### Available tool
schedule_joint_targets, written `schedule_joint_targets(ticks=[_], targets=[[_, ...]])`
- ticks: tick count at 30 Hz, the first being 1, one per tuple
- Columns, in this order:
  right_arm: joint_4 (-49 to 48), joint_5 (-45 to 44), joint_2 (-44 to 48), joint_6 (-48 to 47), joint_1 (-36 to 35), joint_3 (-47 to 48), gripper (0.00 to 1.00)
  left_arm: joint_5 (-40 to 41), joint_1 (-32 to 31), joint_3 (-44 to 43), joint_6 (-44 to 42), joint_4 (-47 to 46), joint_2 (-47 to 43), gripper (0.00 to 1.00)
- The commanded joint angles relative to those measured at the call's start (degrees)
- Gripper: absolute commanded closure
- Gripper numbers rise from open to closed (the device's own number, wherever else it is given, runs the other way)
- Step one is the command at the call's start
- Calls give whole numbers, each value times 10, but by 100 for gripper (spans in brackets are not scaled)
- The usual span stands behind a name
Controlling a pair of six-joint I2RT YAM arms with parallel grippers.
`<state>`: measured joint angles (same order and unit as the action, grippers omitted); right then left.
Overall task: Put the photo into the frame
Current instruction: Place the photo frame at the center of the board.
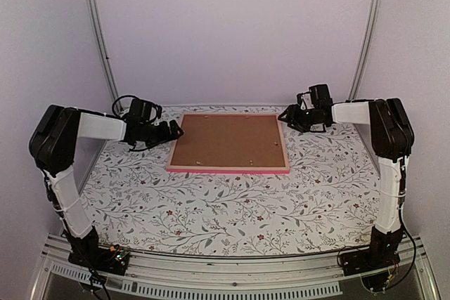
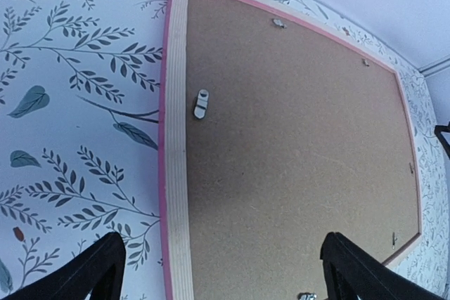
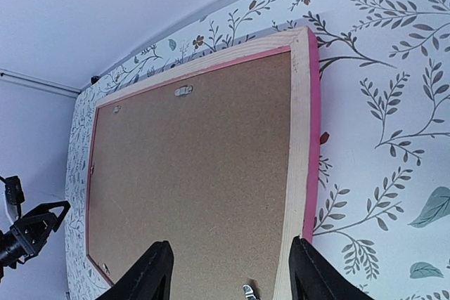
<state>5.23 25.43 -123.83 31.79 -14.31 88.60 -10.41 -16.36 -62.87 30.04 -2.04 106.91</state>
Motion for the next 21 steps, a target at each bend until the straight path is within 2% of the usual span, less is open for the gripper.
schedule_joint_targets(ticks=[1, 7, 21], targets=[[14, -11, -18, -21, -2, 14, 41, -21, 11, -27, -10, 10, 35, 0], [19, -13, -34, -34, -8, 11, 44, -36, 12, -45, -16, 13, 72, 3], [18, -35, -44, -54, -23, -17, 54, -63, 5, -18, -14, -10, 96, 29]])
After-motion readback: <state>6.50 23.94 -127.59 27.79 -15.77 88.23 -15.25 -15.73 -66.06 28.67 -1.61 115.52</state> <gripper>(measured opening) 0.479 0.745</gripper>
